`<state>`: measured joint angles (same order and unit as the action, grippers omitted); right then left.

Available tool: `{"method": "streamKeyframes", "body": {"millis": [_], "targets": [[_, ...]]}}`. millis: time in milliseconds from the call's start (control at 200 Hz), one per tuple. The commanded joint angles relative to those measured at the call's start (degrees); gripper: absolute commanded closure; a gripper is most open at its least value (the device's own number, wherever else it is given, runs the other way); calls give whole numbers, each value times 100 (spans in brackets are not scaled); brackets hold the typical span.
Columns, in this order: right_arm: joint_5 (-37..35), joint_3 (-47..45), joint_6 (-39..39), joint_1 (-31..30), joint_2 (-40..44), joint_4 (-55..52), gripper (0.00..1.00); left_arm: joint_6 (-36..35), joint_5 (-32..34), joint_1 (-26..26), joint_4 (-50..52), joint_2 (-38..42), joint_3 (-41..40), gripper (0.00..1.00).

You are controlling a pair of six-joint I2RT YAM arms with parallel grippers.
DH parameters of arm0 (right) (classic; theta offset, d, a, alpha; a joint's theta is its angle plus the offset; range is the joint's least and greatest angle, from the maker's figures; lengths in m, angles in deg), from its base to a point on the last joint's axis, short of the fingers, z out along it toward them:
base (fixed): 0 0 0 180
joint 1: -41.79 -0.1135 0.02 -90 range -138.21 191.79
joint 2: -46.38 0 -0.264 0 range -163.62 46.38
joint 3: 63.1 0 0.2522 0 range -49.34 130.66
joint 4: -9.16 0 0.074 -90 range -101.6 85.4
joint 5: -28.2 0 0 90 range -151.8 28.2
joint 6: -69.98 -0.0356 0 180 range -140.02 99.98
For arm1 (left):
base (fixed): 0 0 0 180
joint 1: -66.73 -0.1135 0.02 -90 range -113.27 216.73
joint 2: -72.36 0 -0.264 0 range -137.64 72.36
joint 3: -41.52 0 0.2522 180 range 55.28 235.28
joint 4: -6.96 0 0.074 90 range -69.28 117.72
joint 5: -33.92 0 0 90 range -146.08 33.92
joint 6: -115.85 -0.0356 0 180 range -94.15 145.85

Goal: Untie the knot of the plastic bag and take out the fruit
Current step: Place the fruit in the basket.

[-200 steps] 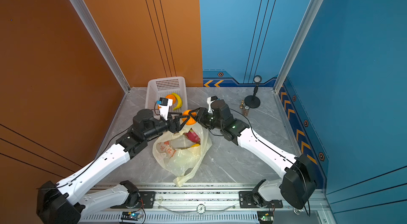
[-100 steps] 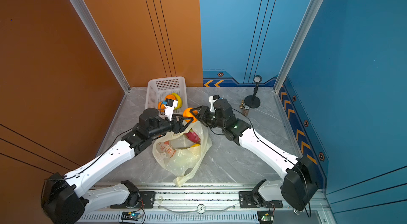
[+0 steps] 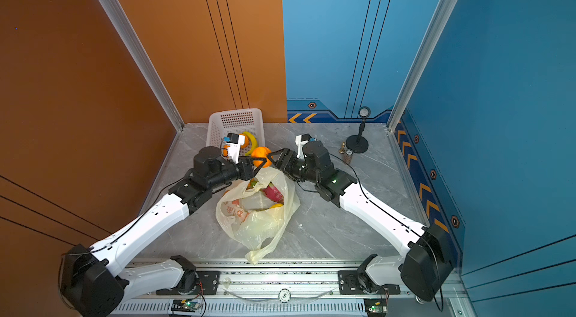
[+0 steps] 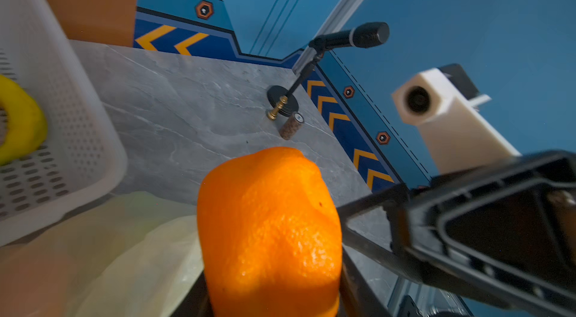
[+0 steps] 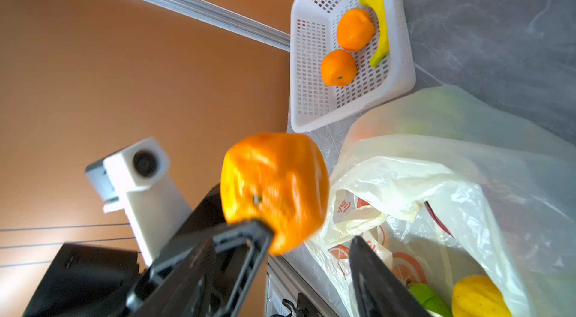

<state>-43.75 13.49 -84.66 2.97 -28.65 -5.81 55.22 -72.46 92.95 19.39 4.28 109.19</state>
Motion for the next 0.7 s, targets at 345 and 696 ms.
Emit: {"method": "streamKeyframes", "body": {"millis": [345, 696], "targets": [[-217, 98, 897, -52, 192, -669, 15, -1676, 878, -1552, 2614, -1609, 2161, 65], [-349, 153, 1103, -99, 54, -1025, 13, -2596, 1928, -1263, 4304, -3618, 4071, 66]]}}
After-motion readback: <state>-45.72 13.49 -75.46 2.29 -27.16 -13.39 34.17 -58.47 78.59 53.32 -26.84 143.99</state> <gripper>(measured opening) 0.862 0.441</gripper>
